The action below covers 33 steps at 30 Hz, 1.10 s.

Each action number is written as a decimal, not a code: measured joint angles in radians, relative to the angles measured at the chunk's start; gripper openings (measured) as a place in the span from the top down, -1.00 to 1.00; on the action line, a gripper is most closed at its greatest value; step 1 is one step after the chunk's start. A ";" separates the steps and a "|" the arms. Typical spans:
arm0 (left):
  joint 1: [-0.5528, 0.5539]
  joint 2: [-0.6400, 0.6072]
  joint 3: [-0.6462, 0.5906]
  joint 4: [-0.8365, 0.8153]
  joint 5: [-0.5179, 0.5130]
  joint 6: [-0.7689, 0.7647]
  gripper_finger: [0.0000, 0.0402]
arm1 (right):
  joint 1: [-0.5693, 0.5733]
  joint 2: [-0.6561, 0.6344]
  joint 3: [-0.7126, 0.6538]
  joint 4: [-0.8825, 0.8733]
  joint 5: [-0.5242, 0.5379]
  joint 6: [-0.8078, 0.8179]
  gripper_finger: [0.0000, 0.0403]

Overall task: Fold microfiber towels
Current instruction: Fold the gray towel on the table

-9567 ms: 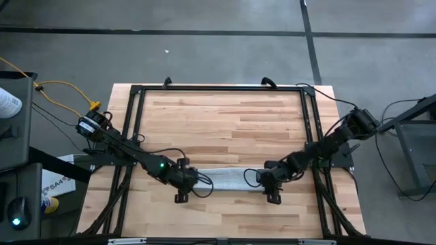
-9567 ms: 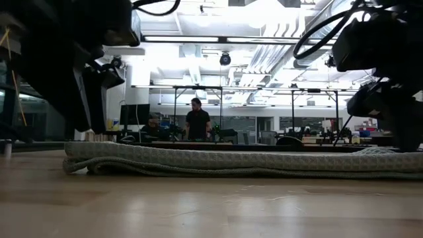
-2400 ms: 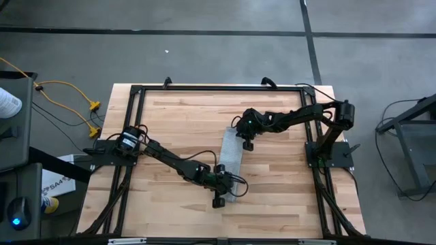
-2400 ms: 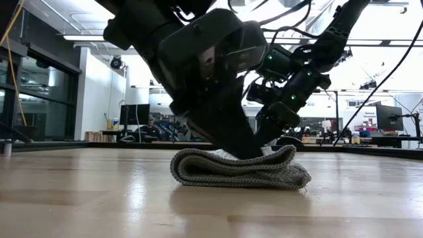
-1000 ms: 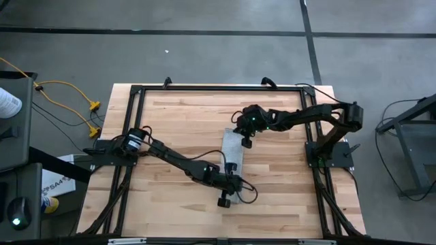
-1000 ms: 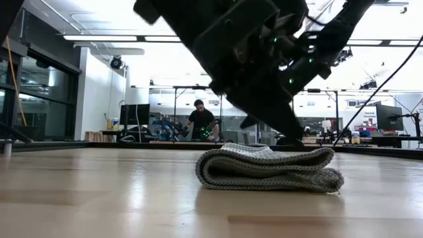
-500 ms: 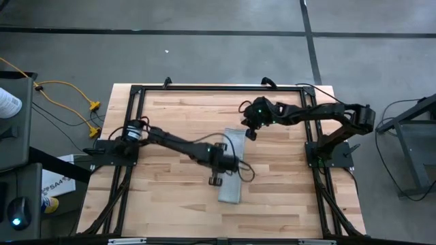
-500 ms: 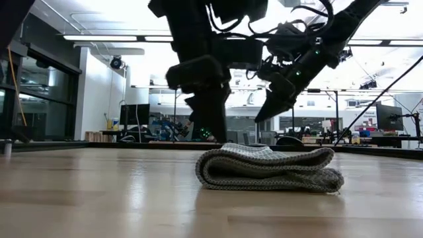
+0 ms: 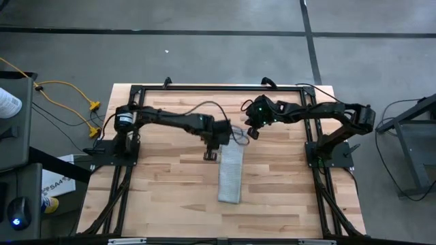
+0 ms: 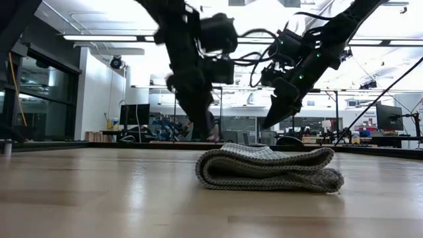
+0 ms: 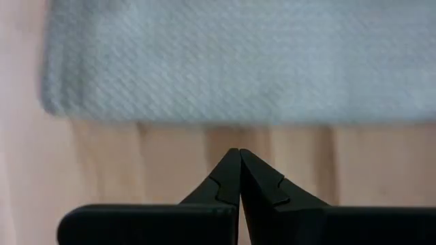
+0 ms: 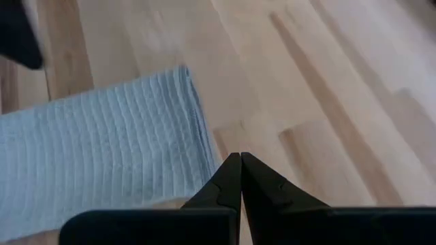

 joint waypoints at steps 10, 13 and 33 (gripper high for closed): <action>0.207 -0.049 -0.187 0.164 0.210 0.097 1.00 | -0.060 0.000 0.000 -0.081 -0.144 0.076 0.99; 0.271 -0.058 -0.218 0.178 0.275 0.105 1.00 | -0.074 0.000 0.000 -0.110 -0.159 0.110 0.99; 0.489 -0.060 -0.241 0.197 0.787 0.080 1.00 | -0.117 0.000 0.000 -0.162 -0.276 0.252 0.99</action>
